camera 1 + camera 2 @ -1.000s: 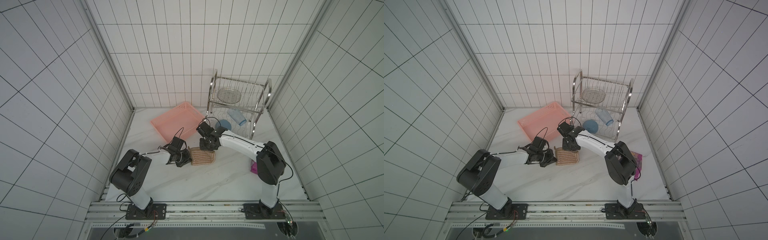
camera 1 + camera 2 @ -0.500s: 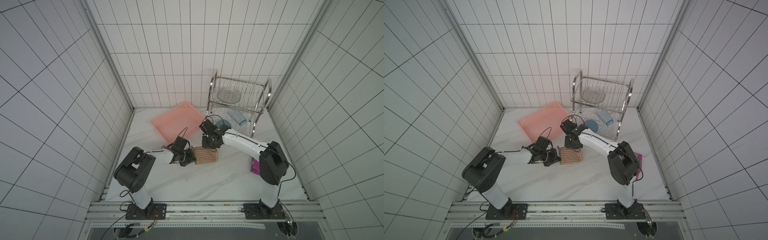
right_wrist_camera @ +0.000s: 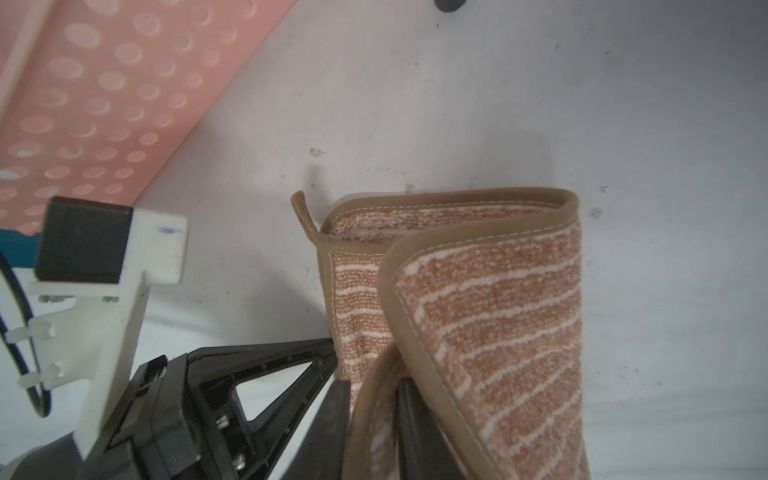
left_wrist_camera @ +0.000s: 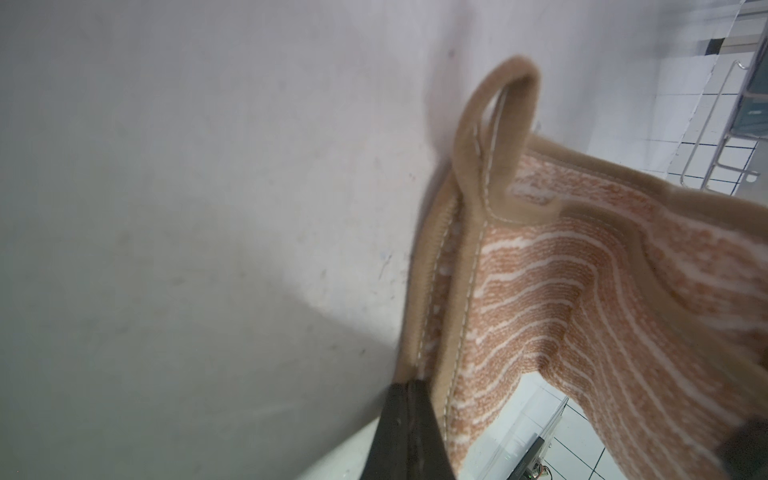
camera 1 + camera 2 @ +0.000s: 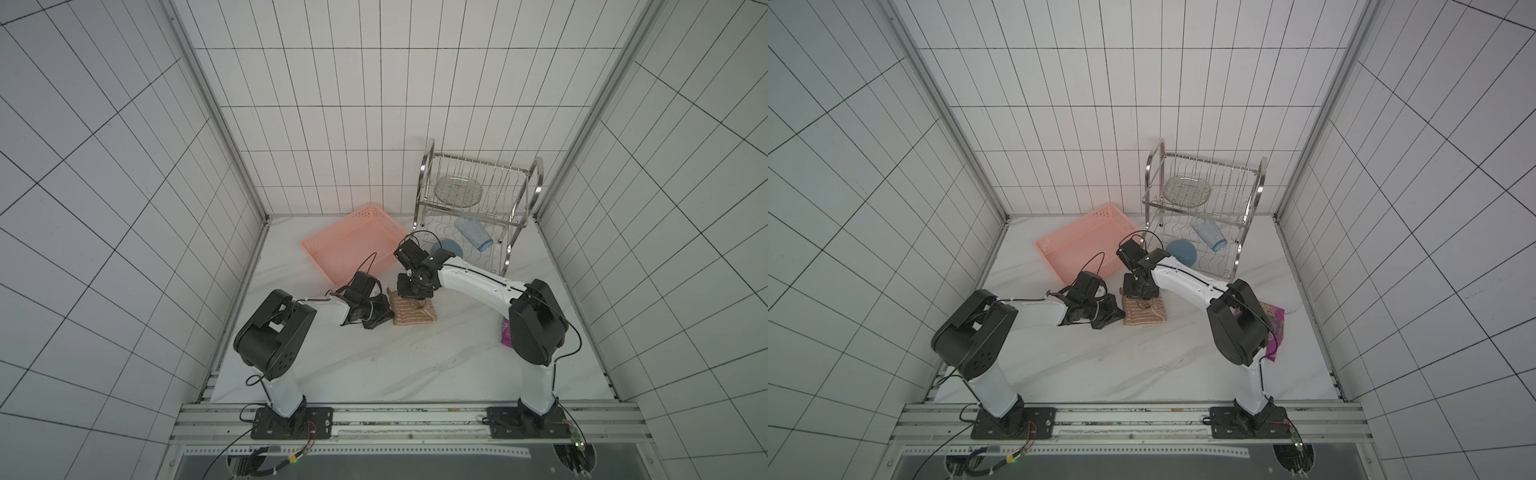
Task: Fold the square dishcloth
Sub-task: Fold the cleaning item at the center of the board.
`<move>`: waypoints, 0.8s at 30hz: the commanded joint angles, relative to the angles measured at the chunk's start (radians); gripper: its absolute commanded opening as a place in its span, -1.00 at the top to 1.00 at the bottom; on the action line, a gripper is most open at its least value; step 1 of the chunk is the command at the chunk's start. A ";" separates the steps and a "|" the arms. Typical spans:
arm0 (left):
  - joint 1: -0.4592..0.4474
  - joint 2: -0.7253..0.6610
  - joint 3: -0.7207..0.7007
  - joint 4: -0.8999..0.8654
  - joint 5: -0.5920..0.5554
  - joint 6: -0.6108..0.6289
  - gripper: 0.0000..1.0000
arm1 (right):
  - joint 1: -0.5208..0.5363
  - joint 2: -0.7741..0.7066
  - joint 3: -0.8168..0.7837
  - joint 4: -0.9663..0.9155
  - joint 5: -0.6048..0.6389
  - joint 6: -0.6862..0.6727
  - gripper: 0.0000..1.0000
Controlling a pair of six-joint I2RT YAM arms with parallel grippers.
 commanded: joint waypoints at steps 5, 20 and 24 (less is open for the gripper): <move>0.002 0.055 -0.038 -0.034 -0.051 0.005 0.98 | 0.006 0.062 0.066 0.055 -0.094 0.001 0.46; 0.007 0.044 -0.045 -0.030 -0.046 -0.004 0.98 | 0.009 0.021 0.107 -0.016 -0.040 -0.064 0.28; 0.009 0.041 -0.046 -0.033 -0.044 -0.005 0.98 | 0.007 0.004 0.134 -0.056 0.005 -0.097 0.28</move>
